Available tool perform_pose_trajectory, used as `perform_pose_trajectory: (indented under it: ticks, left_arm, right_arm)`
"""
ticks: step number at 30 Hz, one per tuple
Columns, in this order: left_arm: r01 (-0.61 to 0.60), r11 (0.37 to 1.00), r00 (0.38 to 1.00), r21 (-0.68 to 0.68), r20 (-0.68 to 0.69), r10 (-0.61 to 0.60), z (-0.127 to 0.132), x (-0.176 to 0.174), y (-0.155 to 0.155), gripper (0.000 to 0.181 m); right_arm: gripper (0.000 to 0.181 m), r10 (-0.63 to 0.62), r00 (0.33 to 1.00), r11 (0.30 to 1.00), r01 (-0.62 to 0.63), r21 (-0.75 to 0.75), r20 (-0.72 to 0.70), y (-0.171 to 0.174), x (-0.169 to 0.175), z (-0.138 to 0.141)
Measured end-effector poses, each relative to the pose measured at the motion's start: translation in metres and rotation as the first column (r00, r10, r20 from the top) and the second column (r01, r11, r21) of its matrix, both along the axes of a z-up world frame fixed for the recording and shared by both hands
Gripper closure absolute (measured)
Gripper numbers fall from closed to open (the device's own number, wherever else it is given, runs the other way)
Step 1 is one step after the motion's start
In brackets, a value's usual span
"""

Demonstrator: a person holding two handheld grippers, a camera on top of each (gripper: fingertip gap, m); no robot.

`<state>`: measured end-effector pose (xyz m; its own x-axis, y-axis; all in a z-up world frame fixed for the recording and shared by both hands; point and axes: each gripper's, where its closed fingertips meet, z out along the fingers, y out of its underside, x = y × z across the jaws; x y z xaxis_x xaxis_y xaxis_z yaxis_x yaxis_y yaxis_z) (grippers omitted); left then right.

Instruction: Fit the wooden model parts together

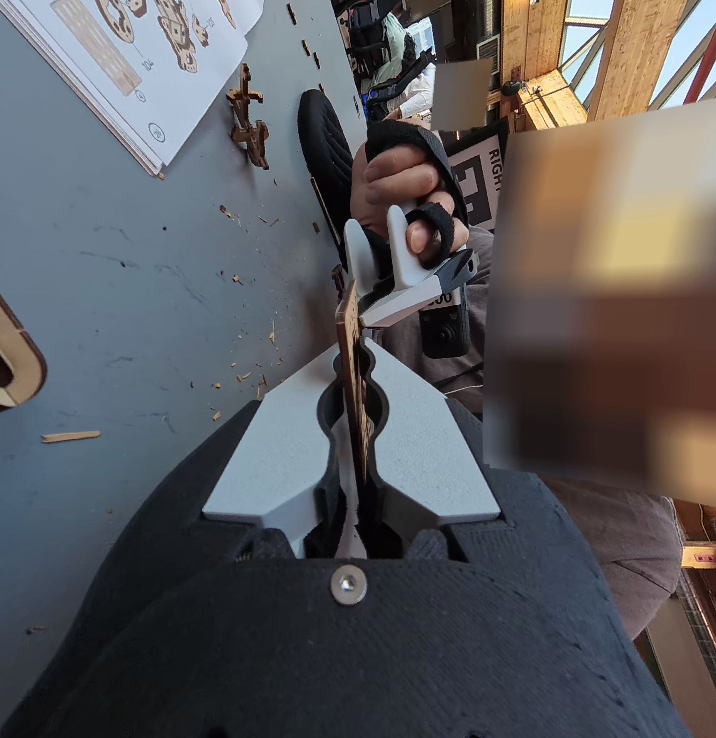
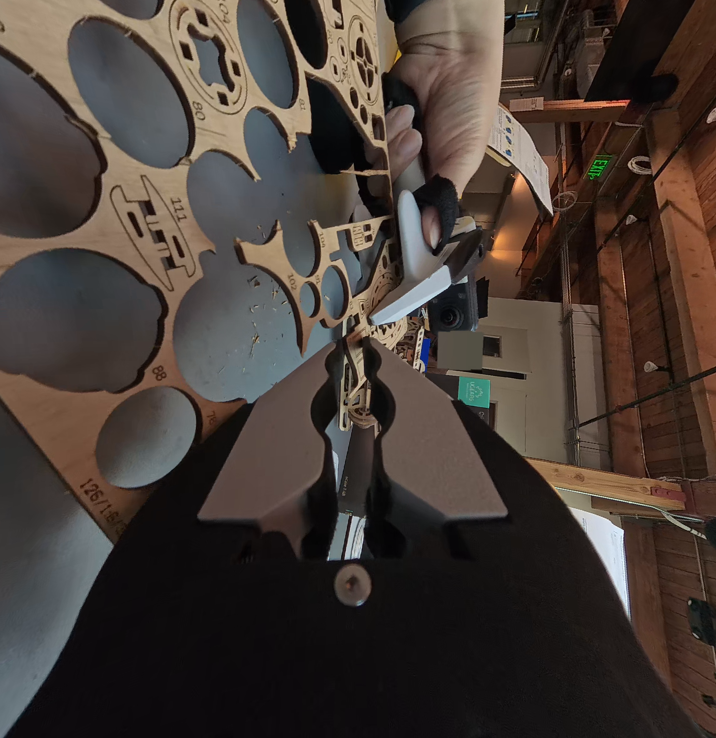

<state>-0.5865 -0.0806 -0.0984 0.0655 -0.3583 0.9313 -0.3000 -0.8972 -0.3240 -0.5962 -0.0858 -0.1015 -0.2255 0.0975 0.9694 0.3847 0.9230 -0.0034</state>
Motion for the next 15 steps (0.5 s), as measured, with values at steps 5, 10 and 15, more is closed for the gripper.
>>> perform_pose_trajectory:
  ticks: [5,10,15]
  left_arm:
    - [0.001,1.000,1.000,-0.014,-0.003,-0.001,-0.0026,-0.0005,0.0007,0.181]
    - [0.000,1.000,1.000,-0.008,-0.007,0.000,-0.0037,-0.0011,0.0016,0.181]
    - [-0.012,1.000,1.000,0.001,0.003,0.012,-0.0036,-0.0008,0.0037,0.181]
  right_arm:
    - [0.173,0.006,1.000,1.000,-0.006,-0.008,0.003,-0.0004,0.0009,-0.0025]
    - [0.173,0.004,1.000,1.000,-0.004,-0.012,0.003,-0.0002,0.0013,-0.0047]
    - [0.173,0.000,1.000,1.000,0.000,-0.002,-0.004,0.0003,0.0024,-0.0039]
